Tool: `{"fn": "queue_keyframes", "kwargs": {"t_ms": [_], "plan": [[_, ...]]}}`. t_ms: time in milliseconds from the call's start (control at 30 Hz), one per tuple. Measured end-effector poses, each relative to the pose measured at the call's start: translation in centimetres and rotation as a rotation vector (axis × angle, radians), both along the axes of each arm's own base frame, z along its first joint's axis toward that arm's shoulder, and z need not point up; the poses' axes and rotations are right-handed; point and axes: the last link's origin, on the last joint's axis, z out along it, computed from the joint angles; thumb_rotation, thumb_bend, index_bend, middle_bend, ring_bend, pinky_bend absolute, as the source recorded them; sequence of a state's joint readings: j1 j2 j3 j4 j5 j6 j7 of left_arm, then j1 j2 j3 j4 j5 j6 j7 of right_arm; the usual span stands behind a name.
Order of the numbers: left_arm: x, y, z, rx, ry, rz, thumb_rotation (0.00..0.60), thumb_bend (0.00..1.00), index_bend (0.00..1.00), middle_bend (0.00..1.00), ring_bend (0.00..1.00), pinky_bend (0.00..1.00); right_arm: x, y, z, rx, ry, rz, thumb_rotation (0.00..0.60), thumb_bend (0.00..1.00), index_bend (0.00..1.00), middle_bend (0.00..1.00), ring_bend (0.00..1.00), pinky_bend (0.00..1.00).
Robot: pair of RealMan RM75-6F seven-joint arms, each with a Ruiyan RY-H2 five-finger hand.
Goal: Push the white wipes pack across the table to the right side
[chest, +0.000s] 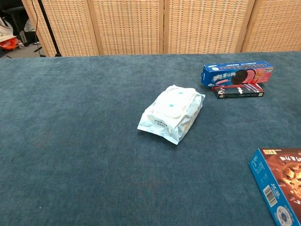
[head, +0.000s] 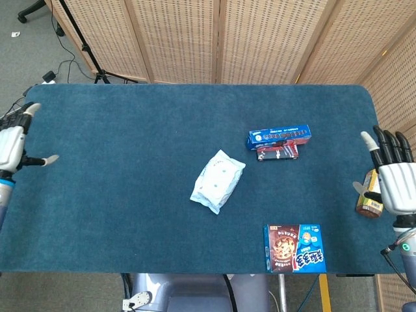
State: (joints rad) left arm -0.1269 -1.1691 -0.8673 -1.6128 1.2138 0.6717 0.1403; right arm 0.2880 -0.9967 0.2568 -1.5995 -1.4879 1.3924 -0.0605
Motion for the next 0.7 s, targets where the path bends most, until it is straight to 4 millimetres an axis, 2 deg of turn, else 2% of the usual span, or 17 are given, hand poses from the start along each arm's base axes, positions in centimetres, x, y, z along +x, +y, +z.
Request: {"fn": "queue_keyframes", "kwargs": {"t_ms": [33,133,267,300,367,467,533,700], "plan": [[-0.7,-0.9,0.4,0.022,0.02,0.016,0.6,0.0,0.0,0.0,0.0,0.0,0.8,-0.5,-0.1,0.024,0.014,0.027,0.6,0.04,0.0,0.0,0.0,0.0],[-2.4,-3.8,1.2,0.074,0.073,0.059,0.6,0.0,0.0,0.0,0.0,0.0,2.9,-1.5,-0.5,0.082,0.049,0.096,0.6,0.24,0.0,0.0,0.0,0.0],[-3.9,-7.6,1.0,0.089,0.113,0.111,0.6,0.0,0.0,0.0,0.0,0.0,5.5,-2.4,-1.2,0.145,0.095,0.182,0.6,0.58,0.02,0.0,0.0,0.0],[-4.1,-8.4,0.9,0.087,0.116,0.122,0.6,0.0,0.0,0.0,0.0,0.0,6.1,-2.7,-1.5,0.164,0.107,0.204,0.6,0.67,0.04,0.0,0.0,0.0],[-4.4,-9.9,0.4,0.075,0.122,0.138,0.6,0.0,0.0,0.0,0.0,0.0,7.8,-3.4,-2.4,0.22,0.132,0.254,0.6,0.77,0.07,0.0,0.0,0.0],[-4.3,-11.2,0.0,0.051,0.135,0.143,0.6,0.0,0.0,0.0,0.0,0.0,10.0,-4.7,-3.8,0.312,0.166,0.304,0.6,0.94,0.1,0.0,0.0,0.0],[-4.2,-11.5,-0.2,0.04,0.138,0.142,0.6,0.0,0.0,0.0,0.0,0.0,11.5,-5.6,-5.1,0.378,0.196,0.326,0.6,1.0,0.13,0.0,0.0,0.0],[-4.2,-11.4,-0.3,0.019,0.134,0.143,0.6,0.0,0.0,0.0,0.0,0.0,15.1,-7.7,-8.4,0.503,0.253,0.372,0.6,1.0,0.18,0.01,0.0,0.04]]}}
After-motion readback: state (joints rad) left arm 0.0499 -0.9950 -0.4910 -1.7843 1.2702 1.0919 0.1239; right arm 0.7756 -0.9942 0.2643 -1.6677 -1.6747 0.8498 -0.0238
